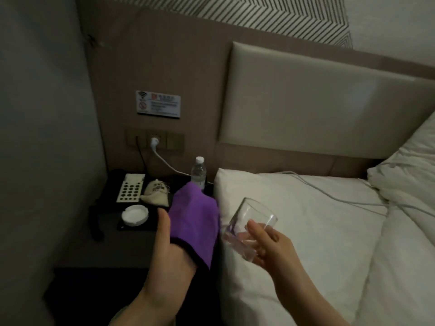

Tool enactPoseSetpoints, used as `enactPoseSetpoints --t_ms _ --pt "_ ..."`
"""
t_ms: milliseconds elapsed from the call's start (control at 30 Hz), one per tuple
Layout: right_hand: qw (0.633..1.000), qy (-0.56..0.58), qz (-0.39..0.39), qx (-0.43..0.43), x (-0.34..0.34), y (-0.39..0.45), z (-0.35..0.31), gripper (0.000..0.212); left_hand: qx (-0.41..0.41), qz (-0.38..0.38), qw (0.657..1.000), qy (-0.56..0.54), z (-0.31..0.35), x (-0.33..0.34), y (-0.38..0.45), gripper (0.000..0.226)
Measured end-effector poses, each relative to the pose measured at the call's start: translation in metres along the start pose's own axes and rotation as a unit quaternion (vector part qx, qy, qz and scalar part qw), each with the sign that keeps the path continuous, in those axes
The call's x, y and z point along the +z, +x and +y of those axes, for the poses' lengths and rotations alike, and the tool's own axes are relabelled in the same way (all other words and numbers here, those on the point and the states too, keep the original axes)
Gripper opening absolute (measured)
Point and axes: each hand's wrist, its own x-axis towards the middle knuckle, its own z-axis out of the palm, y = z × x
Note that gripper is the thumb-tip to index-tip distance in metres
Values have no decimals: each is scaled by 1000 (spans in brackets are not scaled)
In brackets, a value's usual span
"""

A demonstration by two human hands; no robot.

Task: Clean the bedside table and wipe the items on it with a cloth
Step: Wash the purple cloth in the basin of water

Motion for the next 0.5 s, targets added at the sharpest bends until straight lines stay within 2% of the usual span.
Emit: enactPoseSetpoints --t_ms 67,100,133,200,233,267,333,367,400,500 --pt "999 9 -32 17 33 -22 2 64 -20 -46 998 28 18 -7 -31 80" --pt "998 22 -46 19 48 -32 5 66 -30 -121 992 26 25 -9 -50 78" --pt "997 37 -57 21 63 -40 8 67 -6 -168 985 42 29 -8 -62 80" --pt "996 54 -65 25 87 -54 17 69 34 -181 981 65 31 -17 -83 92" --pt "996 61 -67 27 98 -59 22 69 2 -131 987 98 31 -24 -89 92" --pt "994 68 -73 35 108 -66 26 68 6 -15 990 140 33 -35 -94 84" --pt "991 81 -90 55 122 -75 32 66 100 116 952 265 31 -53 -101 56" --pt "990 81 -98 59 128 -80 35 64 131 149 936 291 34 -59 -103 51" --pt "990 74 -101 58 134 -85 38 65 161 147 928 303 35 -66 -105 52" --pt "992 63 -108 28 145 -96 44 69 155 39 935 317 43 -74 -117 61"
